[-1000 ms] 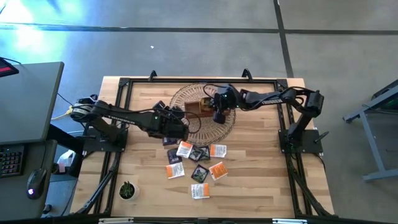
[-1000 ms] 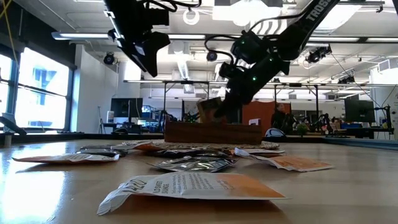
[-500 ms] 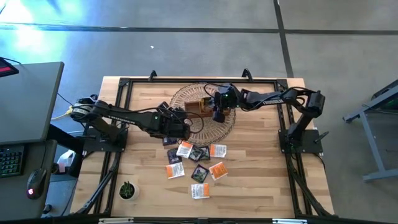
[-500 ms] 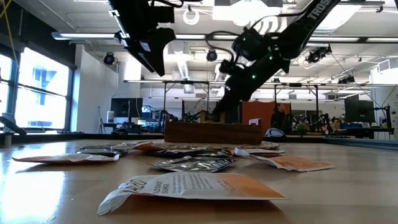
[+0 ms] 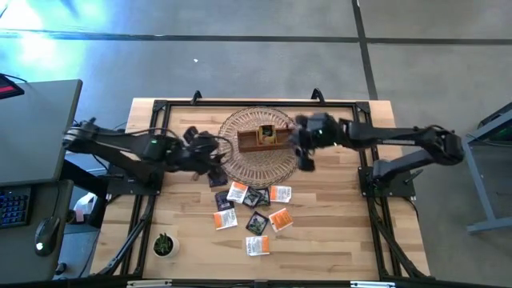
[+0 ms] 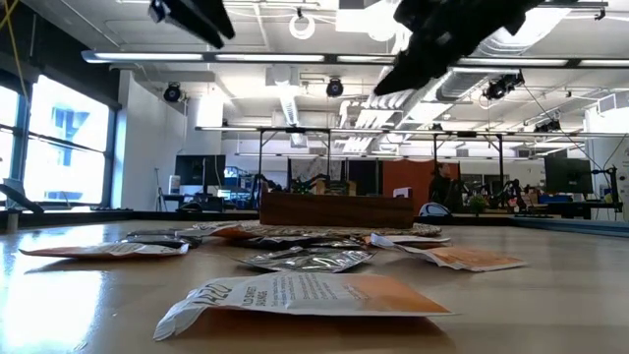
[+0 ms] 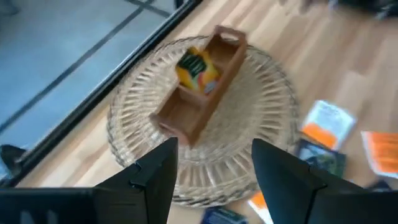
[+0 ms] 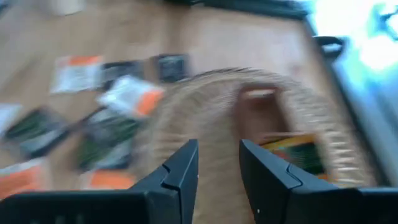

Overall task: Pick & Place Tea
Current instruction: Put the white tea bag into the left section of the wooden organizer

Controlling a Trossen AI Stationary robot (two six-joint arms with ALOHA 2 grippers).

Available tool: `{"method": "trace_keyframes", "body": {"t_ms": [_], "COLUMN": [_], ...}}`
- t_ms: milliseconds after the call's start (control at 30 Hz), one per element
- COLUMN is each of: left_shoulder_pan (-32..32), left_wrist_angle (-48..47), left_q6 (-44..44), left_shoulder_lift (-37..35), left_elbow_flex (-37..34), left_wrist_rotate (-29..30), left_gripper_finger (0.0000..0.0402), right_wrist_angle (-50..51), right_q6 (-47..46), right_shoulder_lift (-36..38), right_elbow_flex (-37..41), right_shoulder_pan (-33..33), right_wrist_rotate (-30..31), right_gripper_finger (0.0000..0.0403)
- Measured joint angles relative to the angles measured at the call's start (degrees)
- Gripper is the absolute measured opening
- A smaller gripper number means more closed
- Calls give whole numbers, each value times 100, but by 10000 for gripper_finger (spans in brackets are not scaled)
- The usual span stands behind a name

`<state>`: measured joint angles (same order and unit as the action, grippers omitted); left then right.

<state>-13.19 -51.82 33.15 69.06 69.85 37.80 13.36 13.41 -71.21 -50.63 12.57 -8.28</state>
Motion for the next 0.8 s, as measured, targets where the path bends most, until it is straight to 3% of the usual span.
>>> {"method": "trace_keyframes", "body": {"t_ms": [67,167,267,467,667,800], "left_shoulder_pan": [-94,-111,-111,-55,-26,-33], "left_wrist_angle": [120,1049,2553,4702,4936,4996], "left_q6": [29,9,-25,115,864,911], "left_shoulder_lift": [-258,-553,-657,-436,77,531], "left_elbow_flex": [-308,-1062,-1957,-3144,-3385,-3407], "left_wrist_rotate": [-214,-776,-1348,-1762,-1821,-1923], "left_gripper_finger": [202,202,202,202,201,202], "right_wrist_angle": [4,-229,-1031,-2089,-2695,-3179], "right_q6": [-152,-561,-1283,-2077,-2107,-2096], "right_shoulder_lift": [109,109,69,65,-105,-433], "right_elbow_flex": [198,657,1234,2020,2148,2144], "right_shoulder_pan": [-257,-579,-854,-1436,-2064,-2206], "right_wrist_rotate": [-133,-367,-375,745,1912,2076], "right_gripper_finger": [112,112,112,112,112,112]}}
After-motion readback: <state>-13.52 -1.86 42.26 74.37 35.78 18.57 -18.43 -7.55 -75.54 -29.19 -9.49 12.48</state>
